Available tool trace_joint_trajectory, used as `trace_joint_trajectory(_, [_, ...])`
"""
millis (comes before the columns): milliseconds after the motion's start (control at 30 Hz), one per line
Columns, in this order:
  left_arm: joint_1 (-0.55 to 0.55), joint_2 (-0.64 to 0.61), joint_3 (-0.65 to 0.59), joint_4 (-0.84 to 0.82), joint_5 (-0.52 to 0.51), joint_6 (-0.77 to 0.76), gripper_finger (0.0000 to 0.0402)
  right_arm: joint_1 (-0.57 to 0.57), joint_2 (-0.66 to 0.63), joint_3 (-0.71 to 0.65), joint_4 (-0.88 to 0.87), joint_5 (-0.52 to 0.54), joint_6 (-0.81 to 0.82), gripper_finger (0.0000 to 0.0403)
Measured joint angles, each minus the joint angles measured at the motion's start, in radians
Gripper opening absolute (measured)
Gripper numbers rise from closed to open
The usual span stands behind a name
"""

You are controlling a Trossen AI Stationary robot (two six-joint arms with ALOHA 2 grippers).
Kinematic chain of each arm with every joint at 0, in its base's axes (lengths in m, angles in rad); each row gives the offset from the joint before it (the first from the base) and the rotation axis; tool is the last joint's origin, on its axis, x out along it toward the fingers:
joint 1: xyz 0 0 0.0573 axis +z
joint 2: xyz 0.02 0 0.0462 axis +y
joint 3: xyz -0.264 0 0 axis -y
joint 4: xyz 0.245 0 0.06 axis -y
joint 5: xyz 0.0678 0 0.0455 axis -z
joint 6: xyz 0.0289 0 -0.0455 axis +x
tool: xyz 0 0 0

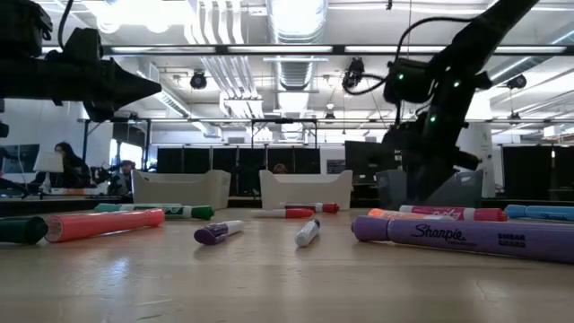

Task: Pick & Place Markers
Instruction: Put the pink pen into the black bin

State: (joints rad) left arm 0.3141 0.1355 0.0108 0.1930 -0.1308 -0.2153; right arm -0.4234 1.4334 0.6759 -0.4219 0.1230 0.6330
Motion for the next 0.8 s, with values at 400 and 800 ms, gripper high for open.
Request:
trace_joint_trajectory(400, [-0.001,0.014,0.0,0.016,0.01,-0.029,0.0,-0.023,0.18,0.087,-0.04,-0.045,0.019,0.0083])
trace_joint_trajectory(800, [0.0,0.031,0.006,0.027,0.017,-0.023,0.0,-0.025,0.14,0.102,-0.078,-0.072,-0.053,0.0026])
